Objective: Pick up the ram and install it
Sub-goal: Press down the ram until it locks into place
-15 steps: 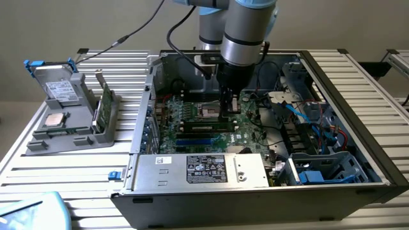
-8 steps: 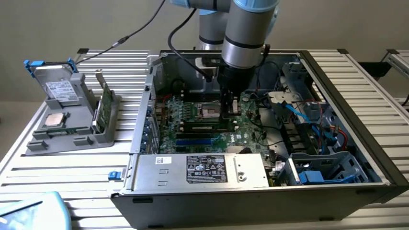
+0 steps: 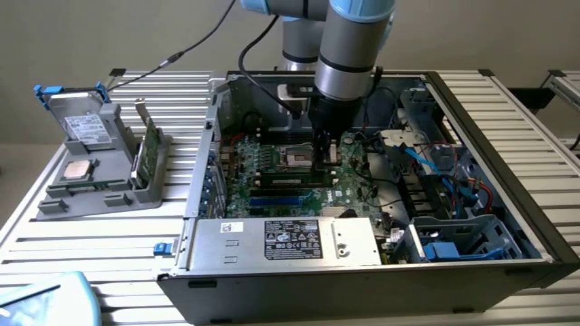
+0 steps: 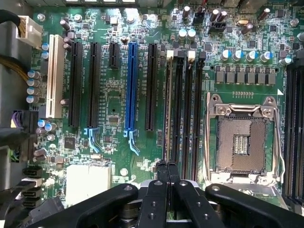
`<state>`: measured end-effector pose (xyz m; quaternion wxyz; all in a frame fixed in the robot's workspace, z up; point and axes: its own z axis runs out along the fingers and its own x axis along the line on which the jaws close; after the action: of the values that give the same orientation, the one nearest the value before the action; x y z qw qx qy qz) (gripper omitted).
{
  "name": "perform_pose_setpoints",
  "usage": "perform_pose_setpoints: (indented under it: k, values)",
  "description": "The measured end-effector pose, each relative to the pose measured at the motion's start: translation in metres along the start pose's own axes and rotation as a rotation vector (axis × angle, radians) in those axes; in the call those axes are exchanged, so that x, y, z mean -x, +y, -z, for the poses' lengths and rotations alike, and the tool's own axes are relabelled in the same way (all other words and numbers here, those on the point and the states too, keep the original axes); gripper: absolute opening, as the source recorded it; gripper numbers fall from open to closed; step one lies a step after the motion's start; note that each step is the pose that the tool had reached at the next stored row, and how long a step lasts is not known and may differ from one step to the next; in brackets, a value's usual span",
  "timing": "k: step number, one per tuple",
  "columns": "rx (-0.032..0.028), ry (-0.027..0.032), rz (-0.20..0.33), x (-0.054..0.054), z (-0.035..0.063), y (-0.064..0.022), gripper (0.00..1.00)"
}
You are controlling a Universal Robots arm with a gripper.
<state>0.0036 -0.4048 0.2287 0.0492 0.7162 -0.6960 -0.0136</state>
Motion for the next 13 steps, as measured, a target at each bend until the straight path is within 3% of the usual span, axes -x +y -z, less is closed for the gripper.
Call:
perform_pose_setpoints:
  k: [8, 10, 13]
  values:
    - [0.0017, -0.0011, -0.008, 0.0002, -0.0038, -0.0008, 0.11]
    - [0.0011, -0.003, -0.008, 0.0005, -0.0011, 0.0007, 0.11]
    - [0.0017, -0.0013, -0.009, 0.0006, 0.0042, 0.0069, 0.11]
